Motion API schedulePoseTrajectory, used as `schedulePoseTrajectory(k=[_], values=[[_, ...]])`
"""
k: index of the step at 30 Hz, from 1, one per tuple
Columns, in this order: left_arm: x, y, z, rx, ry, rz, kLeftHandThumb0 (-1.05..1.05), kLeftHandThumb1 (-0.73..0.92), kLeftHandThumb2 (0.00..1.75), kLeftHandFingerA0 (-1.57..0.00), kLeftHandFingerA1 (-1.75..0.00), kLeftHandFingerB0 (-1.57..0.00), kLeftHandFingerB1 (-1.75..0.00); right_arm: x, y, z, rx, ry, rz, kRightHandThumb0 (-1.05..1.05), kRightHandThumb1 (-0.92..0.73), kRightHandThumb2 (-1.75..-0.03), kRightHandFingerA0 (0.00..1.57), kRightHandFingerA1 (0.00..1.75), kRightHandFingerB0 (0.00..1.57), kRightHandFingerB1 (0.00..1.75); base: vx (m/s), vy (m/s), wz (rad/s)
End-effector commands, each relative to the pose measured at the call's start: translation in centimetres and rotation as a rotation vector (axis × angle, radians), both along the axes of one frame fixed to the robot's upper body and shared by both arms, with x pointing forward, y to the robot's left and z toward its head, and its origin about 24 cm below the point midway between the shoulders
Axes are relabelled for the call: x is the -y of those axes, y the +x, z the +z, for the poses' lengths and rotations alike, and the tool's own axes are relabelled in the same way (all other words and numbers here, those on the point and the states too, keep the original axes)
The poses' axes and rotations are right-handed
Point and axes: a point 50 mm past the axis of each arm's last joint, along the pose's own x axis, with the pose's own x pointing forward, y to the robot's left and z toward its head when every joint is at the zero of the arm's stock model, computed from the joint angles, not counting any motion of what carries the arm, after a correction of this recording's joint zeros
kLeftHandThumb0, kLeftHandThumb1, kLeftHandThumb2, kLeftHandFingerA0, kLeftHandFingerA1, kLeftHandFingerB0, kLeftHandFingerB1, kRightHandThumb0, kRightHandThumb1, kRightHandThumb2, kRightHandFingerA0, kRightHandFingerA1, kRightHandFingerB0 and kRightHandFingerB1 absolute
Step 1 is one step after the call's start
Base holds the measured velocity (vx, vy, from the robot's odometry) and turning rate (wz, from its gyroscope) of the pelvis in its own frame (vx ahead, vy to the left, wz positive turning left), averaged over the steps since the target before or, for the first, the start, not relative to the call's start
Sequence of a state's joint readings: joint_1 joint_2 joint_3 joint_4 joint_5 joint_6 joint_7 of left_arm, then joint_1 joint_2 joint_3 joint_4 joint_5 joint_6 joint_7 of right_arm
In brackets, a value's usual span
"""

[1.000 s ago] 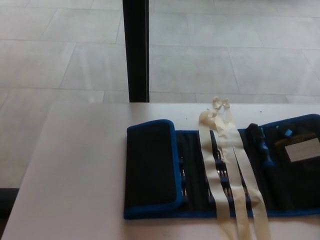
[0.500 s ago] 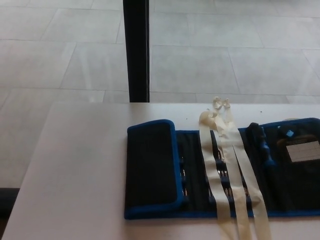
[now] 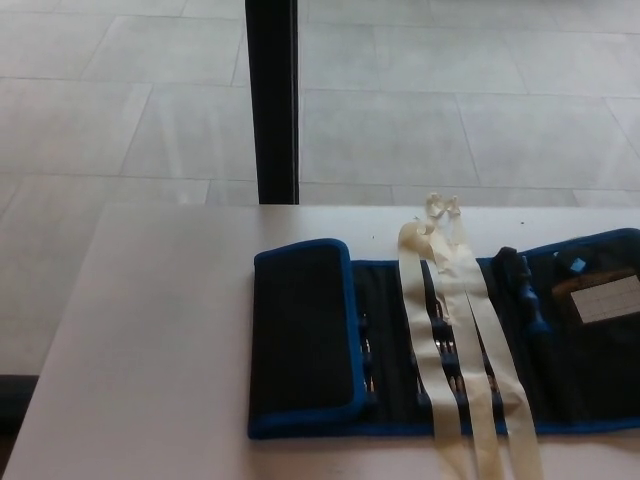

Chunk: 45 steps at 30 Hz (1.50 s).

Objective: The robot uses its right hand to lift an edge of the toolkit kept in middle of the desk and make one fold in it

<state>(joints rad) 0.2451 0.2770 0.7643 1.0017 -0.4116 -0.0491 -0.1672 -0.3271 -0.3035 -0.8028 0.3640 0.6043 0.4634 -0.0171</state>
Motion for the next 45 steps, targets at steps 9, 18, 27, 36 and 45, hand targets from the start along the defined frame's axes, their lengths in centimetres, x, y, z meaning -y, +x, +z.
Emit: schedulePoseTrajectory(k=[9,18,27,36,45], values=[[-0.8,0.5,0.6,0.022,0.043,0.006,-0.9,0.92,0.84,-0.34,-0.49,-0.15,-0.36,-0.6,0.2,-2.0,-0.127,0.073,-0.052,-0.71,-0.91,-0.69,0.32,0.49,0.22,0.4,0.0,0.0,0.0],[-0.8,1.1,0.7,0.021,0.052,0.002,-0.91,0.92,0.85,-0.35,-0.5,-0.17,-0.38,-2.2,0.8,-3.9,-0.291,0.089,0.013,-0.65,-0.76,-1.0,0.27,0.56,0.19,0.5,0.0,0.0,0.0],[-0.7,1.1,0.8,0.03,0.057,-0.008,-0.87,0.92,0.85,-0.32,-0.49,-0.11,-0.32,-2.5,1.2,-5.4,-0.393,0.023,0.037,-0.65,-0.74,-0.99,0.28,0.58,0.19,0.52,0.0,0.0,0.0],[-0.9,1.4,1.0,0.035,0.06,-0.003,-0.92,0.92,0.85,-0.35,-0.48,-0.17,-0.36,-4.3,1.1,-7.3,-0.439,0.03,0.092,-0.68,-0.73,-0.99,0.26,0.56,0.18,0.51,0.0,0.0,0.0],[-0.8,1.4,1.0,0.042,0.055,-0.01,-0.91,0.92,0.83,-0.32,-0.46,-0.2,-0.38,-8.7,2.2,-8.4,-0.442,0.068,0.169,-0.65,-0.89,-0.68,0.36,0.53,0.22,0.44,0.0,0.0,0.0]])
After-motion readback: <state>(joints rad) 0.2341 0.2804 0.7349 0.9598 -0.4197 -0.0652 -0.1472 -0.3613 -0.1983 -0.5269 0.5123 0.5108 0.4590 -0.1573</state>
